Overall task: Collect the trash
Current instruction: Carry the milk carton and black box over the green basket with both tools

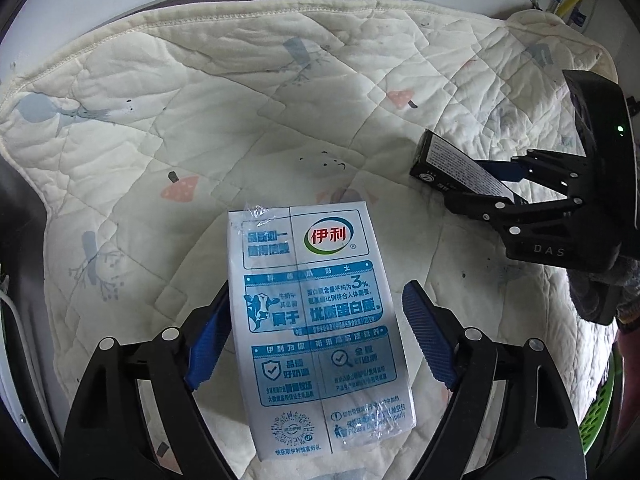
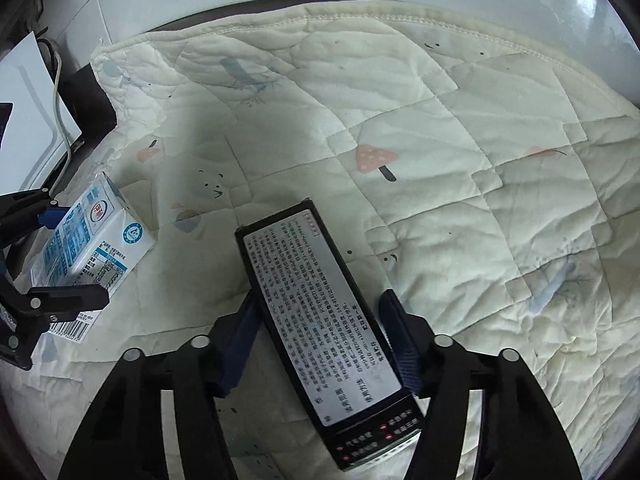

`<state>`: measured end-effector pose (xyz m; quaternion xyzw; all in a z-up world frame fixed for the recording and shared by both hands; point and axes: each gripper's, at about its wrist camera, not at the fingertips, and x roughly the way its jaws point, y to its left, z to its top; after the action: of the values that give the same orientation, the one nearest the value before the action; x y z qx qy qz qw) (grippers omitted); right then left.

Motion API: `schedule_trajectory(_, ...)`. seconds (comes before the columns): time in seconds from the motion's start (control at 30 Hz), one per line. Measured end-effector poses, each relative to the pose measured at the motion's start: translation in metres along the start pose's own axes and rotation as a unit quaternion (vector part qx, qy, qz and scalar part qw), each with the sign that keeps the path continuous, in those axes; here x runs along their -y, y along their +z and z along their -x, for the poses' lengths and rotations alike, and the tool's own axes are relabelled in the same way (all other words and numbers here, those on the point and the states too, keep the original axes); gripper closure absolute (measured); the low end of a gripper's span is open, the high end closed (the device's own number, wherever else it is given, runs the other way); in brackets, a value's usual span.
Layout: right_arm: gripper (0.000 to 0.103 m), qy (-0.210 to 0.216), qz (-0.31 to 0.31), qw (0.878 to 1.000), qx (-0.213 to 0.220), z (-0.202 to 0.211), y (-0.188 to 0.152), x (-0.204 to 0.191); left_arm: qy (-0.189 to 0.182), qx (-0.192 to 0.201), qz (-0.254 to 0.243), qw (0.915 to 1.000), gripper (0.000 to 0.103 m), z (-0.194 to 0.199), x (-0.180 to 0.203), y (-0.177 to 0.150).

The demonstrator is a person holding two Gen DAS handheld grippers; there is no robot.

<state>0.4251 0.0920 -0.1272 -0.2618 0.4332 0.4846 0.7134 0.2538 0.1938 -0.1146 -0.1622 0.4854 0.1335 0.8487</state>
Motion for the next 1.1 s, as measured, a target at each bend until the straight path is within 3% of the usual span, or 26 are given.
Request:
schedule_trajectory(0.13, 0.053, -0.016, -0.019, 1.0, 0.003, 0.011, -0.012, -0.004, 0.01, 0.006, 0.003, 0.9999, 0.023, -0.004, 0.002, 0.003)
schedule_trajectory(0.23, 0.054, -0.017, -0.046, 0.999, 0.014, 0.029, -0.028, -0.006, 0.01, 0.01, -0.006, 0.9999, 0.037, -0.004, 0.007, 0.003)
schedule_trajectory(0.43, 0.054, -0.046, -0.095, 0.994, 0.039, 0.073, -0.072, -0.021, 0.0, 0.029, -0.032, 0.9991, 0.037, 0.008, 0.023, -0.004)
schedule_trajectory(0.63, 0.054, -0.062, -0.152, 0.984, 0.065, 0.115, -0.118, -0.047, -0.041, 0.047, -0.073, 0.9954, 0.037, 0.034, 0.054, -0.019)
schedule_trajectory(0.8, 0.054, -0.097, -0.199, 0.971, 0.086, 0.151, -0.161, -0.073, -0.076, 0.059, -0.108, 0.9894, 0.037, 0.06, 0.084, -0.037)
schedule_trajectory(1.1, 0.054, -0.16, -0.304, 0.932, 0.117, 0.216, -0.257, -0.102, -0.133, 0.066, -0.171, 0.974, 0.037, 0.096, 0.141, -0.086)
